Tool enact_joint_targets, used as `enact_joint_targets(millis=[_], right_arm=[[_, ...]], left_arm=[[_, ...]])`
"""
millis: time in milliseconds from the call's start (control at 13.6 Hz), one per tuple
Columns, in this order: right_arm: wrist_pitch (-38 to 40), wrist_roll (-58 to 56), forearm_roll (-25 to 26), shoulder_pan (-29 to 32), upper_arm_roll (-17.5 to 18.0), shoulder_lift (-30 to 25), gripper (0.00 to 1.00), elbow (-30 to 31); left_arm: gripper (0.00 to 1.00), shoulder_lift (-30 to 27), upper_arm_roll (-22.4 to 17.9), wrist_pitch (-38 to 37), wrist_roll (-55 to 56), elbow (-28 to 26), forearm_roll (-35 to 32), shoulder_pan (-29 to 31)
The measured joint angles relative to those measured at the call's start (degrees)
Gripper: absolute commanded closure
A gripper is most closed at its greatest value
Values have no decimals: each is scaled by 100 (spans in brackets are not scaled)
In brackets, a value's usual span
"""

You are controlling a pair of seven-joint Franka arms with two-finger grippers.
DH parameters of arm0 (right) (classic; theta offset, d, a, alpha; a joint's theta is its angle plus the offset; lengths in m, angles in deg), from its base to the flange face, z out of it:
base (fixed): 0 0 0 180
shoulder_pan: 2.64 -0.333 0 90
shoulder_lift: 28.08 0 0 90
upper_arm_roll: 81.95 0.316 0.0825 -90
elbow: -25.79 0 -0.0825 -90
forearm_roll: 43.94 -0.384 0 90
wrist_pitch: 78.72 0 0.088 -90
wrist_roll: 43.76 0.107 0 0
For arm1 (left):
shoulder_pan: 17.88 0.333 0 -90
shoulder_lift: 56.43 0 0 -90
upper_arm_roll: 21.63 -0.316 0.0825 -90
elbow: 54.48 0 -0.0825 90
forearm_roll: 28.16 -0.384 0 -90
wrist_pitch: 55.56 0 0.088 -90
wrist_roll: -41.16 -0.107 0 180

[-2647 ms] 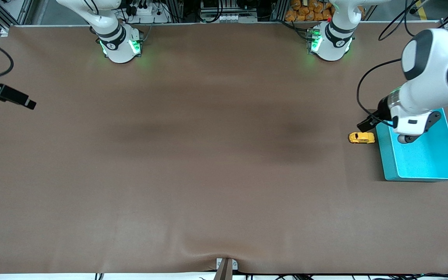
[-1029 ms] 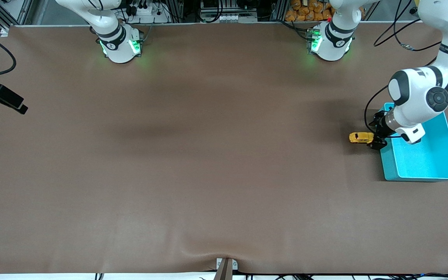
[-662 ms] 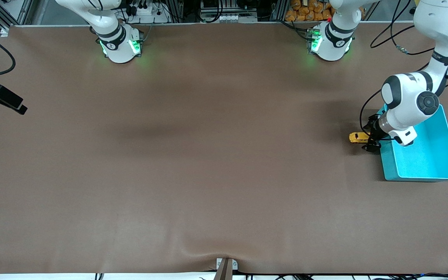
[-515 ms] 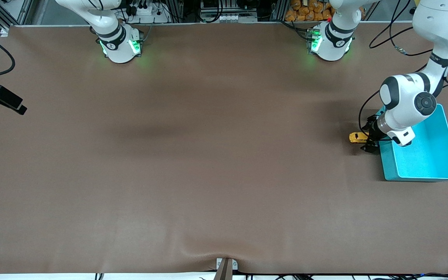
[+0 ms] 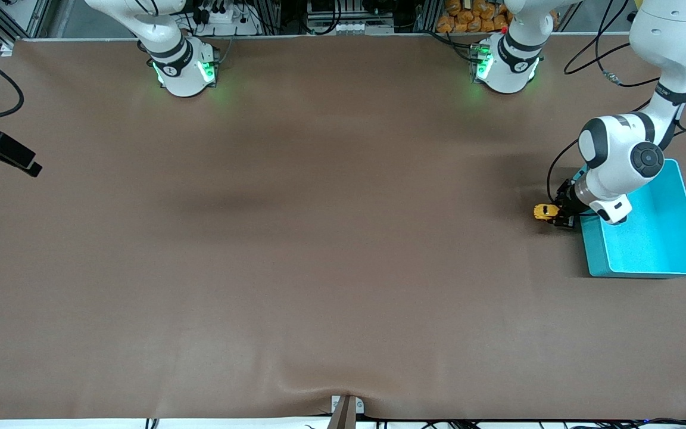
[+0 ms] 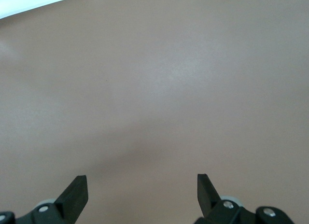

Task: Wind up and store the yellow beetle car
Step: 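Grasp the yellow car with the left gripper and lift it, then carry the car over the blue bin with the left gripper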

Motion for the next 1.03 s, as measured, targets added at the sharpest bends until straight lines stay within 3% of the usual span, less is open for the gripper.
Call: enact_joint_targets(millis=[294,515,1029], right_arm=[[0,0,0,0,-4,3,0,0],[0,0,0,0,-4,4,0,0],[0,0,0,0,-4,8,0,0]], left_arm=[[100,-104,99,50,166,72,0,-612],[100,-401,213,-138,171,184,0,-667],[100,-712,279,-2067,-369,1599,-7,-634]])
